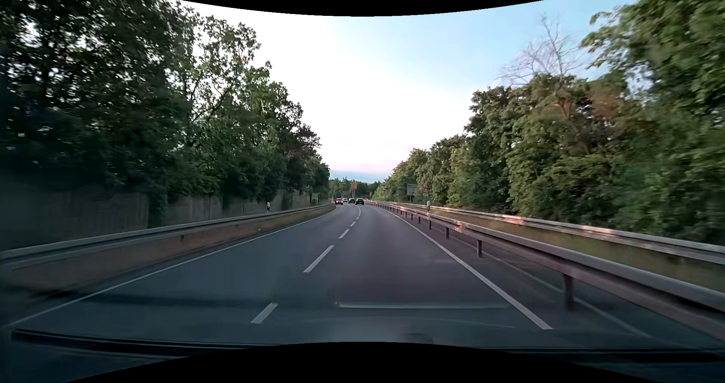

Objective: Follow the waypoints while adhering to traffic rules and regulations

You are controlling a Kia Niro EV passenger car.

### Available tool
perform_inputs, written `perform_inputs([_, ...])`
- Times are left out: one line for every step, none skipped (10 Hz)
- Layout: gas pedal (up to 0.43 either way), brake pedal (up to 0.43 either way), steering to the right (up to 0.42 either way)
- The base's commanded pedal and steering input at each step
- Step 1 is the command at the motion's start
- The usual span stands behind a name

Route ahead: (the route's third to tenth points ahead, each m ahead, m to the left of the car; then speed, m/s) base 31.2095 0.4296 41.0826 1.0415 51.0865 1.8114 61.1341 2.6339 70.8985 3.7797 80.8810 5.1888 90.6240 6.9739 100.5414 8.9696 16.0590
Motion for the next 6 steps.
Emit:
perform_inputs([0.087,0.0,-0.006])
perform_inputs([0.087,0.0,-0.007])
perform_inputs([0.087,0.0,-0.008])
perform_inputs([0.087,0.0,-0.008])
perform_inputs([0.087,0.0,-0.009])
perform_inputs([0.087,0.0,-0.011])
